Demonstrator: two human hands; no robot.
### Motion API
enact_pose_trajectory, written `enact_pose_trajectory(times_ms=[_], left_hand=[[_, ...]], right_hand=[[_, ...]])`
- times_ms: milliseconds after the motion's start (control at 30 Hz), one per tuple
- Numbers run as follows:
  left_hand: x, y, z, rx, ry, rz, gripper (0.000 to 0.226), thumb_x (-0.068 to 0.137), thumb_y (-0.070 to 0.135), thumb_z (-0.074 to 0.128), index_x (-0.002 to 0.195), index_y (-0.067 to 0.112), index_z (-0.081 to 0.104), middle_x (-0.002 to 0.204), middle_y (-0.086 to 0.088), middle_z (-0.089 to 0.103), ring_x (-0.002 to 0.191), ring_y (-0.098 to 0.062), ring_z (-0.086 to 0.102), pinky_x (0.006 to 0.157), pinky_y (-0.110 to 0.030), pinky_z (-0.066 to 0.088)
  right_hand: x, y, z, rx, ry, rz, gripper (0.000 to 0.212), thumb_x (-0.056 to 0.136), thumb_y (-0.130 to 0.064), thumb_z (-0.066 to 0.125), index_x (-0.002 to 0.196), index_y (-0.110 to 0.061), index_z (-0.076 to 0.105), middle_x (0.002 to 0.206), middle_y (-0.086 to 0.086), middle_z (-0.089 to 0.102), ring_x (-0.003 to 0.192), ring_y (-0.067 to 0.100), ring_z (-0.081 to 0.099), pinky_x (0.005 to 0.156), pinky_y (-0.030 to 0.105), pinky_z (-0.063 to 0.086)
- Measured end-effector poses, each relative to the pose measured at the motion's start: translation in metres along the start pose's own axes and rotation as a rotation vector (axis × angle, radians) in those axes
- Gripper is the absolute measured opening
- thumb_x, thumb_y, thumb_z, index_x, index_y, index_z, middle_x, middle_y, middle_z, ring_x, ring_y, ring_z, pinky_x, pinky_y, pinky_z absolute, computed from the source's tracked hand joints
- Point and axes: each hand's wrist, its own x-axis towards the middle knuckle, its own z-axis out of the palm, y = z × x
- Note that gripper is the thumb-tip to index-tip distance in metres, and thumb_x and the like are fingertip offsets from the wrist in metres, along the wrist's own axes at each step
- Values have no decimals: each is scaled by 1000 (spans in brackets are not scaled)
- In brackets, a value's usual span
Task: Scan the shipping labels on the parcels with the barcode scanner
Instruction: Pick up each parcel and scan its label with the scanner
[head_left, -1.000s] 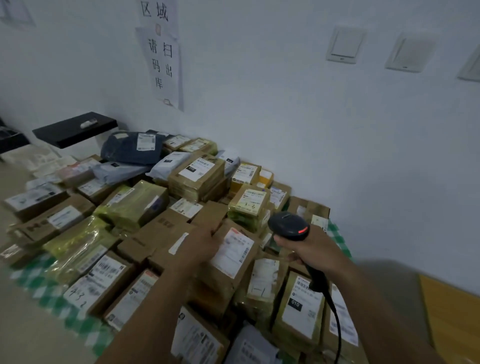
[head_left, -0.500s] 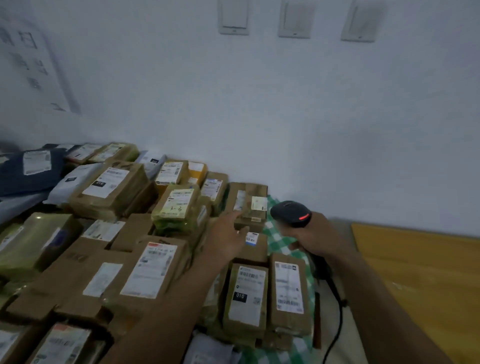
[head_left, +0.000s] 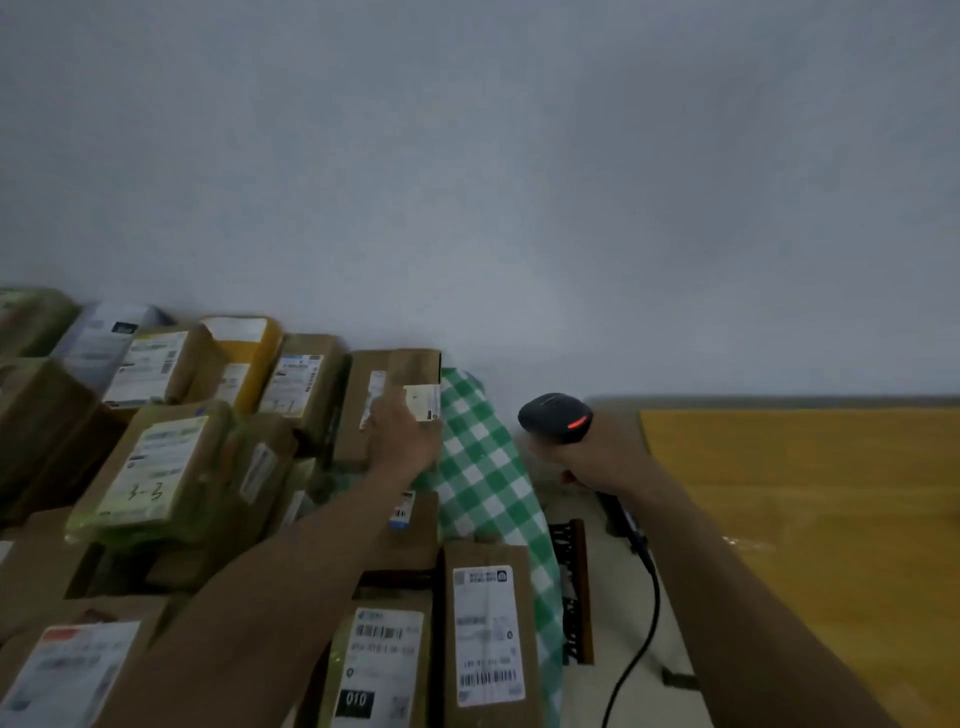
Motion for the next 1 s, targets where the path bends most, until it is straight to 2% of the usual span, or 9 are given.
enact_pose_trajectory(times_ms=[133, 300, 367, 433, 600, 667, 800, 933, 1000], left_hand=[[47, -13, 23, 41, 7, -109, 100, 84, 59, 73, 158, 36, 10, 165, -10, 26, 148, -38, 30, 116, -60, 35], [64, -19, 33, 89, -14, -160, 121, 79, 45, 86, 163, 25, 1, 153, -16, 41, 139, -38, 41, 111, -54, 39], [69, -25, 34, 28, -42, -227, 133, 76, 45, 89, 164, 23, -8, 154, -14, 43, 140, -36, 43, 113, -53, 38], [74, -30, 33, -61, -61, -281, 136, 70, 42, 94, 164, 22, -3, 151, -12, 48, 138, -34, 47, 111, -51, 41], [64, -23, 26, -297, -42, -264, 78, 77, 11, 89, 143, 15, 47, 137, -9, 62, 126, -30, 60, 100, -37, 52], [52, -14, 21, -358, -70, -192, 62, 88, 10, 78, 143, 18, 50, 139, -5, 61, 131, -28, 57, 101, -38, 49], [20, -2, -1, -489, -154, -12, 75, 89, 20, 80, 150, 34, 40, 138, 2, 57, 126, -20, 56, 106, -49, 51], [0, 1, -34, -477, -121, 197, 48, 96, 21, 72, 134, 40, 49, 115, 20, 57, 104, 1, 60, 81, -20, 58], [-7, 5, -52, -442, -125, 256, 41, 102, 30, 63, 132, 53, 48, 120, 19, 60, 108, -3, 64, 85, -29, 60]], right_hand=[[37, 17, 11, -4, -55, 38, 18, 90, -25, 81, 96, -12, 71, 72, 1, 69, 50, 0, 63, 51, 19, 50], [64, 24, 24, -14, -102, 30, 19, 88, -26, 82, 103, -19, 73, 84, -4, 75, 62, 7, 72, 63, 31, 59], [70, 24, 29, -26, -118, 21, 14, 89, -25, 82, 96, -20, 71, 74, -7, 74, 60, 8, 72, 64, 35, 60], [71, 22, 32, -36, -132, 13, 13, 90, -25, 81, 89, -23, 68, 64, -9, 70, 55, 8, 69, 59, 30, 54], [64, 11, 37, 1, -144, 10, 13, 91, -24, 80, 93, -18, 69, 74, 1, 68, 60, 12, 71, 57, 25, 55], [60, 8, 37, 9, -134, 13, 14, 91, -25, 80, 93, -18, 69, 74, 1, 69, 60, 11, 72, 61, 30, 58], [43, -8, 30, 97, -46, -17, 18, 89, -24, 82, 101, -17, 70, 79, 1, 72, 57, 6, 69, 56, 24, 55], [15, -29, 21, 87, -3, -98, 17, 89, -24, 82, 98, -21, 68, 77, -6, 70, 56, 4, 68, 52, 16, 49], [-2, -40, 19, 43, -10, -135, 16, 89, -28, 82, 98, -24, 68, 79, -8, 72, 58, 7, 71, 52, 16, 49]])
